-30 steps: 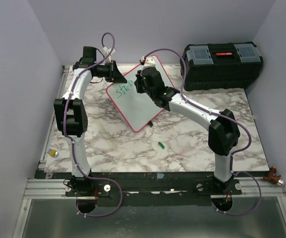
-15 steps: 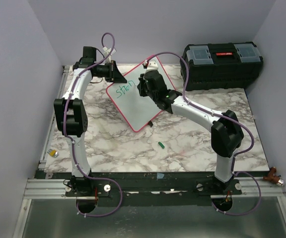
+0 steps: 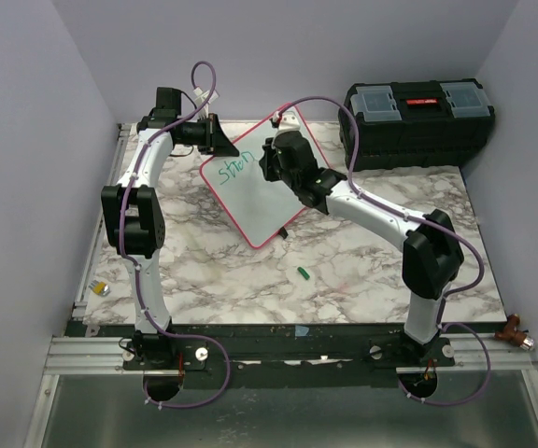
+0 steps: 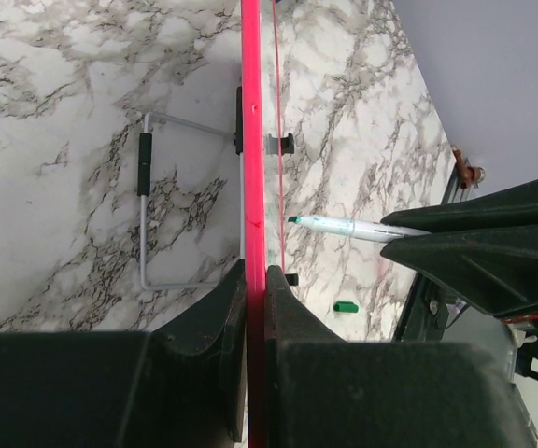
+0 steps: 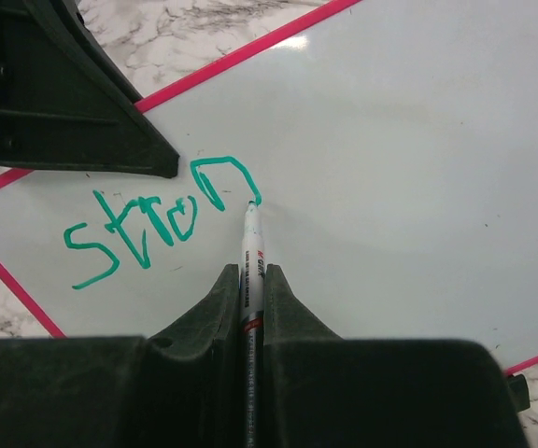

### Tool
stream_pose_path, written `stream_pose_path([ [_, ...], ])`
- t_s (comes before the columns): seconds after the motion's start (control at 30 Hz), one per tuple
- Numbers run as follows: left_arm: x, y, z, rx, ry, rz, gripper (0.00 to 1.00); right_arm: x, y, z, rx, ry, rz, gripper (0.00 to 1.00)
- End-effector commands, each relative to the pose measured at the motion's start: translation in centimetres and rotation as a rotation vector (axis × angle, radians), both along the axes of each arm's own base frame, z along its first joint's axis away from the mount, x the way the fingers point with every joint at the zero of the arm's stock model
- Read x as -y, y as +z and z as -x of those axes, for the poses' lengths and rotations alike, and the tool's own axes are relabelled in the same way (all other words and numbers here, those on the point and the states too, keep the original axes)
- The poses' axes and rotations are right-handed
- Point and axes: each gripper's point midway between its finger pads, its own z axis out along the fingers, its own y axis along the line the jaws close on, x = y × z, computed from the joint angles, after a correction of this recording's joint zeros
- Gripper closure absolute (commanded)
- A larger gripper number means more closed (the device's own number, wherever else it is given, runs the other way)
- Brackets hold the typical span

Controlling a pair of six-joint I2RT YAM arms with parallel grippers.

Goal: Write a sentence on the whiteboard

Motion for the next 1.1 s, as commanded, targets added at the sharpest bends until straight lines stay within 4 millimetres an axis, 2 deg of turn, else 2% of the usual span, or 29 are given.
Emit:
stream_pose_path([
  [0.0, 1.4, 0.2, 1.0, 0.053, -0.069, 0.0, 1.0, 1.6, 3.1, -1.0, 0.052, -0.028, -0.037, 0.99],
  [0.17, 1.4, 0.2, 0.9, 0.053, -0.068, 0.0, 1.0, 2.3, 3.1, -2.3, 0.041, -0.02, -0.068, 0.99],
  [0.3, 1.4, 0.2, 1.0, 0.051, -0.07, 0.003, 1.0, 2.2, 2.9, -2.9, 0.01, 0.026, -0.128, 0.99],
  [0.4, 1.4, 0.1, 0.9, 0.049, -0.07, 0.003, 1.0, 2.0, 2.6, -2.9, -0.003, 0.045, -0.136, 0.99],
  [0.47, 1.4, 0.1, 0.9, 0.049, -0.069, 0.004, 1.0, 1.6, 3.2, -3.2, 0.019, 0.056, -0.156, 0.99],
  [0.73, 1.4, 0.0, 0.9, 0.046, -0.069, 0.004, 1.0, 0.8, 3.4, -3.4, 0.02, 0.083, -0.169, 0.99],
  [1.07, 1.4, 0.1, 0.9, 0.05, -0.071, 0.006, 1.0, 0.3, 2.8, -4.0, 0.009, 0.084, -0.169, 0.99],
])
